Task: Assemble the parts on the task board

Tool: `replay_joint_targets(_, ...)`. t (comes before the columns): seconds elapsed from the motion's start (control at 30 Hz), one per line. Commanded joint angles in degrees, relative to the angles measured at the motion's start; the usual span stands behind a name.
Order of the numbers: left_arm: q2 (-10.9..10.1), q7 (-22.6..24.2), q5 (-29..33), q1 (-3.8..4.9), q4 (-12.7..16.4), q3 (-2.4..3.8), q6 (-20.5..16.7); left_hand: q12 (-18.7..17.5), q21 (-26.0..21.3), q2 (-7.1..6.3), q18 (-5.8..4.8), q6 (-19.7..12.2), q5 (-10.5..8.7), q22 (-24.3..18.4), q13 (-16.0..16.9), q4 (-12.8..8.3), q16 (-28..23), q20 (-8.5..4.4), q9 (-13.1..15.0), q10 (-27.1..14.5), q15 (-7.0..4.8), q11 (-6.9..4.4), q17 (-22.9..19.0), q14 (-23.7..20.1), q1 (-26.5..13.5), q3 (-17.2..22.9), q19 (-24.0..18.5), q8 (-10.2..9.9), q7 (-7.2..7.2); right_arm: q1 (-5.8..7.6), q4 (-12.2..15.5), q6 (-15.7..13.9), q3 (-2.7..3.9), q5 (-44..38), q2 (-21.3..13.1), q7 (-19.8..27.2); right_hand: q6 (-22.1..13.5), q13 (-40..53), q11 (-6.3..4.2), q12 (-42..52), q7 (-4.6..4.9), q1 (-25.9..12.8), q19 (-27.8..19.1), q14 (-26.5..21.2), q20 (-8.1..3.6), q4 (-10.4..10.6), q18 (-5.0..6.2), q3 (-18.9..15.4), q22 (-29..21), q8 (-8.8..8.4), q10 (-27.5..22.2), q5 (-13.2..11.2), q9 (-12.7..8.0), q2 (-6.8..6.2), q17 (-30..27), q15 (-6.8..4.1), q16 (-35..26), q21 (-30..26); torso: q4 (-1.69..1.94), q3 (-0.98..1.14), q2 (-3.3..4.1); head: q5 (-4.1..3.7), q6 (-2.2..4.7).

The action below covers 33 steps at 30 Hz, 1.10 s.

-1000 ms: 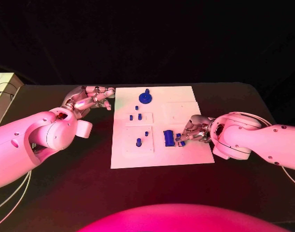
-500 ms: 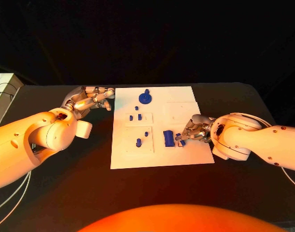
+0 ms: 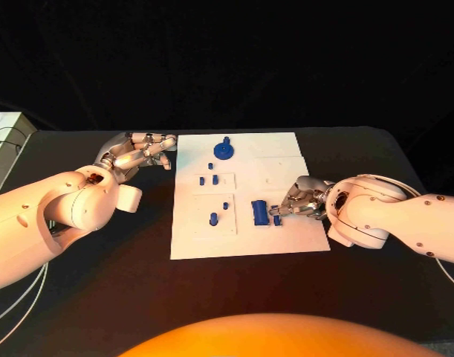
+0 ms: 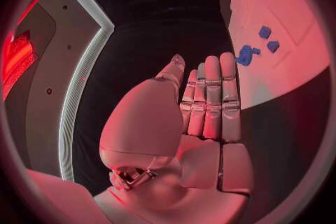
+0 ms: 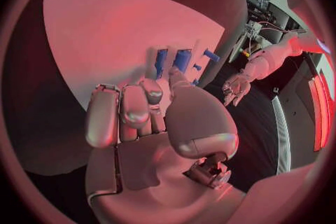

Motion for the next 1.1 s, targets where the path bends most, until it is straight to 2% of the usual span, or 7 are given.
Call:
replay_joint_targets(0.03, 0.07, 0.29, 0.26, -0.04, 0.11, 0.02, 0.61, 0.21, -0.3, 0.4, -0.35, -0.14, 0.23, 0.05, -0.03, 0.36, -0.34, 0.09, 0.05, -0.42, 0.08, -0.12, -0.06, 0.5, -0.12, -0.04, 0.31, 0.23, 0.21, -0.11, 0.55, -0.39, 0.0, 0.43, -0.35, 0.89, 0.42, 0.07, 0.05, 0.18, -0.18, -0.73, 4.46, 0.37, -0.06, 0.45, -0.79, -0.07, 10.47, 0.23, 0.47, 0.09, 0.02, 0.0, -0.08, 0.06, -0.12, 0.14, 0.0, 0.02, 0.01, 0.08, -0.07)
replay_joint_targets(0.53, 0.16, 0.3, 0.26, -0.05, 0.02, 0.02, 0.63, 0.21, -0.3, 0.4, -0.35, -0.14, 0.23, 0.05, -0.03, 0.36, -0.34, 0.09, 0.05, -0.42, 0.08, -0.12, -0.06, 0.5, -0.12, -0.04, 0.31, 0.23, 0.21, -0.23, 1.56, -1.69, 0.01, 0.42, -1.96, 1.64, 0.72, 0.15, -0.07, 0.22, -0.32, -1.06, 4.47, 0.38, -0.16, 1.06, -0.83, -0.07, 10.49, 0.35, 0.67, 0.0, 0.04, -0.27, -0.06, -0.02, 0.03, 0.29, -0.01, 0.01, 0.0, -0.06, 0.1)
replay_joint_targets(0.7, 0.23, 0.38, 0.26, -0.05, 0.02, 0.02, 0.64, 0.21, -0.3, 0.4, -0.35, -0.14, 0.23, 0.05, -0.03, 0.36, -0.34, 0.09, 0.05, -0.42, 0.08, -0.12, -0.06, 0.5, -0.12, -0.04, 0.31, 0.23, 0.21, -0.23, 0.86, -4.57, 0.01, 0.93, -2.51, 3.97, 0.42, 0.17, 0.03, 0.17, -0.15, -0.31, 4.46, 0.37, -0.16, 0.39, -0.83, 0.22, 10.47, 0.12, 0.62, 1.06, -0.06, -0.29, -0.14, 0.02, 0.01, 0.21, -0.05, -0.04, -0.04, -0.03, 0.47)
replay_joint_targets(0.8, 0.32, 0.59, 0.27, -0.06, -0.06, 0.02, 0.68, 0.22, -0.49, 0.32, -0.37, -0.18, 0.23, 0.17, -0.03, 0.42, -0.37, 0.09, 0.05, -0.44, 0.09, -0.11, -0.08, 0.49, -0.14, -0.1, 0.36, 0.22, 0.23, -0.21, 0.0, -8.61, 0.04, 4.25, -2.86, 9.51, -0.07, -0.28, 0.34, -0.8, 0.31, 0.86, 4.21, 0.09, 0.01, -0.64, -0.65, 0.48, 10.16, -0.58, -0.19, 2.42, -0.57, -0.45, -0.95, 0.31, -0.76, -1.0, -0.11, -0.01, -0.15, -0.17, 0.86)
replay_joint_targets(0.97, 0.72, 1.68, 1.2, -0.06, -0.73, 0.02, 0.62, 0.21, -0.68, 0.11, -0.43, -0.22, 0.24, 0.13, -0.03, 0.32, -0.53, 0.17, 0.05, -0.48, 0.16, -0.09, -0.14, 0.21, -0.14, -0.27, 0.13, 0.22, 0.17, 0.29, -3.1, -14.65, 0.13, 17.22, -2.61, 27.32, -0.48, -2.51, 0.7, -4.15, 0.7, 4.29, 3.56, -0.56, 0.27, -4.02, -0.23, 1.07, 8.91, -1.65, -2.17, 3.07, -1.33, -0.18, -4.22, 0.51, -4.28, -6.1, -0.32, -0.06, -0.54, -0.12, 2.01)
replay_joint_targets(1.07, 1.06, 2.75, 1.81, -0.06, -1.46, 0.02, 0.25, 0.3, -1.04, 0.08, -0.59, -0.03, 0.24, 0.03, -0.03, 0.14, -1.0, 0.28, 0.07, -0.29, 0.25, -0.17, -0.34, -0.51, 0.01, -0.29, -0.38, 0.31, -0.05, 0.78, -5.77, -15.94, 0.27, 26.26, -1.66, 37.15, -1.53, -9.09, 1.45, -13.48, 1.43, 6.21, 2.01, -2.1, 0.57, -5.9, 0.59, 1.21, 5.11, -3.28, -6.58, 3.28, -2.54, -0.12, -11.6, 0.87, -12.61, -17.86, -0.58, -0.13, -0.99, 0.01, 2.76)
replay_joint_targets(1.1, 1.19, 3.12, 2.04, -0.06, -1.72, 0.02, 0.05, 0.28, -1.43, 0.11, -0.71, 0.02, 0.24, -0.16, -0.05, 0.06, -1.49, 0.36, 0.05, -0.22, 0.31, -0.19, -0.58, -0.86, 0.08, -0.29, -0.84, 0.29, -0.06, 0.92, -6.69, -16.08, 0.34, 28.77, -1.28, 39.48, -1.83, -10.83, 1.53, -15.38, 1.84, 6.73, 1.61, -2.12, 0.62, -6.49, 0.87, 1.12, 3.54, -4.02, -7.36, 3.34, -3.13, -0.2, -13.19, 0.94, -14.7, -22.02, -0.67, -0.16, -1.16, 0.1, 3.27)
